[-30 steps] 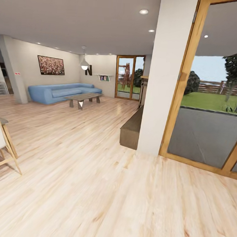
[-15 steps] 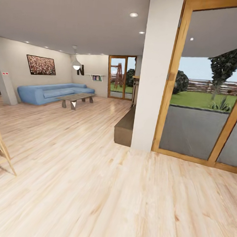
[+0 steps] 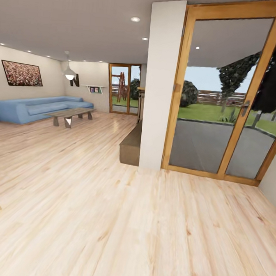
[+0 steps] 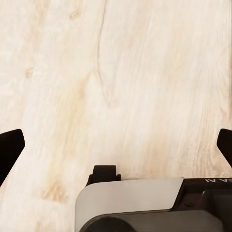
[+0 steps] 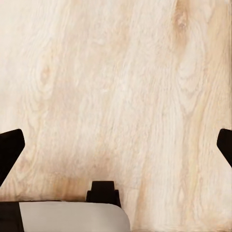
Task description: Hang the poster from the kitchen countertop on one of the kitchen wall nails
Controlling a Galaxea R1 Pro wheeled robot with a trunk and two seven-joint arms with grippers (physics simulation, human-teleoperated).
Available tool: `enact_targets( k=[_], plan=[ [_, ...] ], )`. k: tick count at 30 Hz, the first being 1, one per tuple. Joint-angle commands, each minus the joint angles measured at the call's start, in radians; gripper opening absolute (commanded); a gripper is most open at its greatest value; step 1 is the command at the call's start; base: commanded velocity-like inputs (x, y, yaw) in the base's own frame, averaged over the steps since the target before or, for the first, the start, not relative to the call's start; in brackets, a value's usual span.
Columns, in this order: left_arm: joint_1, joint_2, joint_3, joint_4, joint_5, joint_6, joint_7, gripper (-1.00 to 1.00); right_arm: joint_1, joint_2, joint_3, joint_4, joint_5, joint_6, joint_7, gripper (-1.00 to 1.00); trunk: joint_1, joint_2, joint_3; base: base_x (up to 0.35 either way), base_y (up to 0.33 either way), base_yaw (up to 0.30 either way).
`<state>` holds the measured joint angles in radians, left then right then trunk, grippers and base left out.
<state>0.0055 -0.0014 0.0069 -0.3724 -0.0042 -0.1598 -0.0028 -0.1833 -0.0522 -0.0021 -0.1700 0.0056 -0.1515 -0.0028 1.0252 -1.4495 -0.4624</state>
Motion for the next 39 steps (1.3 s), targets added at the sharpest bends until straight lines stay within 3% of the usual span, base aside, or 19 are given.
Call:
enact_targets(
  k=[1, 12, 21, 39],
  plan=[
    [0.001, 0.0, 0.001, -0.002, 0.0, -0.001, 0.0, 1.0, -0.001, 0.0, 0.0, 0.001, 0.001, -0.003, 0.0, 1.0, 0.0, 0.0, -0.001, -0.077, 0.019, -0.299],
    [0.001, 0.0, 0.001, -0.001, -0.001, -0.001, 0.0, 1.0, -0.001, 0.0, -0.001, 0.001, 0.001, -0.003, -0.001, 1.0, 0.0, 0.0, -0.001, -0.074, 0.004, -0.248],
    [0.001, 0.0, 0.001, 0.0, -0.001, 0.0, 0.0, 1.0, -0.001, 0.0, -0.001, 0.001, 0.001, -0.003, -0.001, 1.0, 0.0, 0.0, -0.001, -0.289, 0.005, -0.112],
    [0.001, 0.001, 0.001, 0.0, -0.001, 0.0, 0.0, 1.0, -0.001, 0.0, -0.001, 0.001, 0.001, -0.003, 0.0, 1.0, 0.0, 0.0, -0.001, -0.316, 0.077, -0.288]
  ],
)
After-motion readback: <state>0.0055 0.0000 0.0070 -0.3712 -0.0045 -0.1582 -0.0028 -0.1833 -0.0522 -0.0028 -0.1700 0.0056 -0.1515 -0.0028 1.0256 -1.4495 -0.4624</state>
